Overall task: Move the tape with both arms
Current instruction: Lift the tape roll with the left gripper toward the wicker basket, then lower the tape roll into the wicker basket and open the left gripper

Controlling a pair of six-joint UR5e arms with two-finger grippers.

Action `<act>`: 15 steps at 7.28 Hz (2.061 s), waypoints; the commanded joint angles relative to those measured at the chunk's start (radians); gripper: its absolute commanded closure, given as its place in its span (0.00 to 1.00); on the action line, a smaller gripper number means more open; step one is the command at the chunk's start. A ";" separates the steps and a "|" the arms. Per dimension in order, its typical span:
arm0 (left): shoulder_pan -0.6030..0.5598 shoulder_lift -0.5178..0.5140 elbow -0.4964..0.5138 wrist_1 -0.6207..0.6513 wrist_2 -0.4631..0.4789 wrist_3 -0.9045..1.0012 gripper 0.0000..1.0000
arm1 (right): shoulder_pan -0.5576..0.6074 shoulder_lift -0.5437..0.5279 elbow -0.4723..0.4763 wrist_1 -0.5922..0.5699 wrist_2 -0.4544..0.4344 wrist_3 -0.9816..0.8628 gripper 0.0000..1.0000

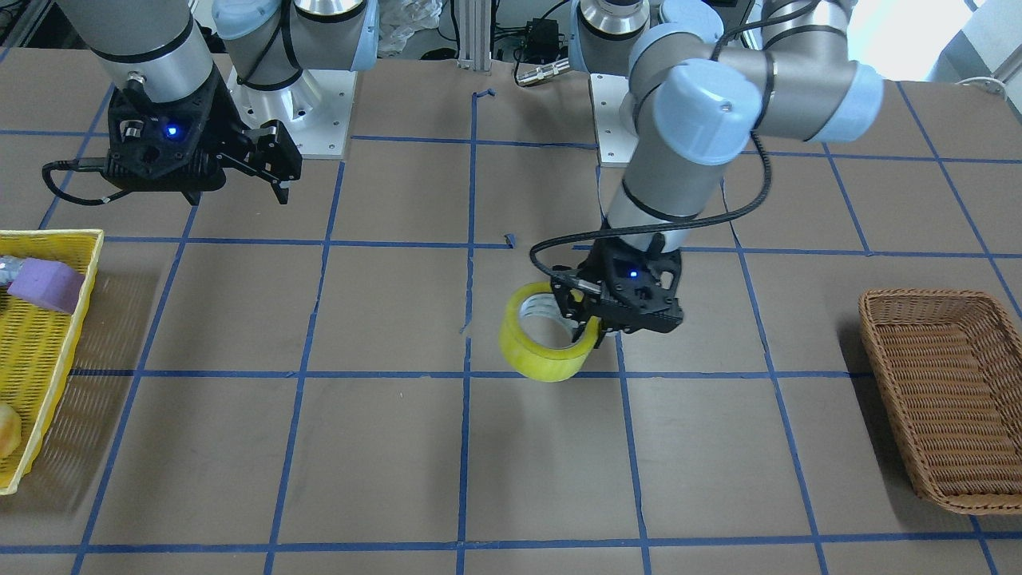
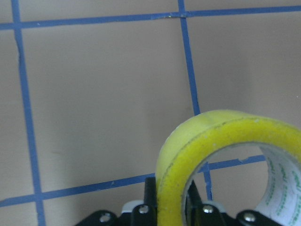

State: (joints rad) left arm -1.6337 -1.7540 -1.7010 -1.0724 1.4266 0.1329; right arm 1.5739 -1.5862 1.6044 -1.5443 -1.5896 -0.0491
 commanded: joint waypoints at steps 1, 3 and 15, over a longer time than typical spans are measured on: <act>0.180 0.053 0.029 -0.145 -0.009 0.216 1.00 | 0.000 0.000 0.002 0.000 -0.001 0.000 0.00; 0.442 0.088 0.062 -0.289 -0.012 0.514 1.00 | 0.000 0.000 0.002 0.000 -0.006 0.002 0.00; 0.882 -0.499 0.340 -0.029 0.055 0.801 0.11 | 0.000 -0.001 0.003 0.001 -0.016 0.018 0.00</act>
State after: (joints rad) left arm -0.7501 -2.2388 -1.3586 -1.1077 1.4827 0.9371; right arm 1.5738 -1.5865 1.6078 -1.5441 -1.6046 -0.0311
